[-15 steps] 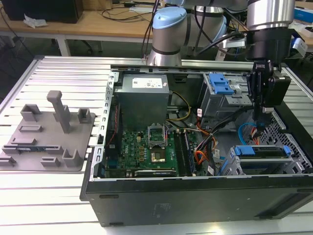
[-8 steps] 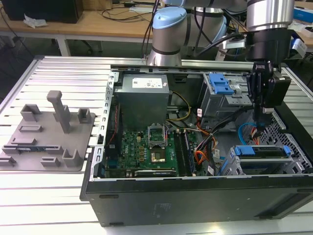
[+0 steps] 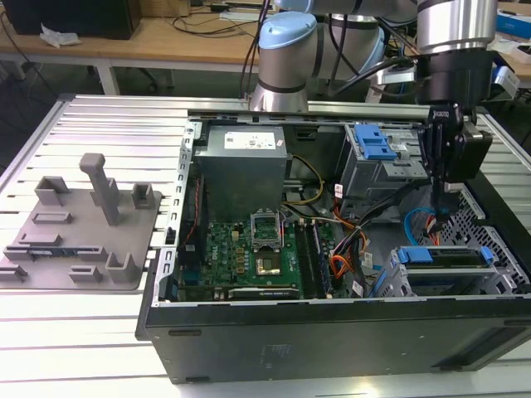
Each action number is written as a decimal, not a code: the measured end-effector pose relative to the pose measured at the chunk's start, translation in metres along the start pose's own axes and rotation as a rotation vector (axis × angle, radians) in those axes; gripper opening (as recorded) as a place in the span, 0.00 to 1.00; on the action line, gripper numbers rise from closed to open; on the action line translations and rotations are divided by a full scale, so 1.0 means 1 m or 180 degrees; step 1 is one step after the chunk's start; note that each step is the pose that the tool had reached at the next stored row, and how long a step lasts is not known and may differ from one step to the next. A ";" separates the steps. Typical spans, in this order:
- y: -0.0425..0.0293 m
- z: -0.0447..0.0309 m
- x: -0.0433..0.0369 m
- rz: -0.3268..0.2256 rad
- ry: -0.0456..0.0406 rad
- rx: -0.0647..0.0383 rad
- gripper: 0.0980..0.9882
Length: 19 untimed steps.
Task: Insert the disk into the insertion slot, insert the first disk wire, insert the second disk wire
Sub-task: 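Insert the first disk wire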
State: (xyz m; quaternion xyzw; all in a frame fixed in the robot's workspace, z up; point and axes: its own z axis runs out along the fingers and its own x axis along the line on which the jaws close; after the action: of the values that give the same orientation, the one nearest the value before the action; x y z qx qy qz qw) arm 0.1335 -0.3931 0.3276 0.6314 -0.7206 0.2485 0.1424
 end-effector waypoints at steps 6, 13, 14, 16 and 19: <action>0.0000 0.0002 -0.0001 -0.0004 0.0037 0.0006 0.07; -0.0098 0.0015 -0.0019 -0.0118 0.0053 -0.0169 0.07; -0.0123 0.0017 -0.0023 -0.0133 0.0055 -0.0192 0.07; -0.0192 0.0027 -0.0031 -0.0155 0.0058 -0.0226 0.07; -0.0221 0.0053 0.0002 -0.0171 0.0061 -0.0252 0.07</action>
State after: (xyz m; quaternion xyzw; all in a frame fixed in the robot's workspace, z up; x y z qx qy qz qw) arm 0.1557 -0.3978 0.3272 0.6420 -0.7113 0.2219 0.1808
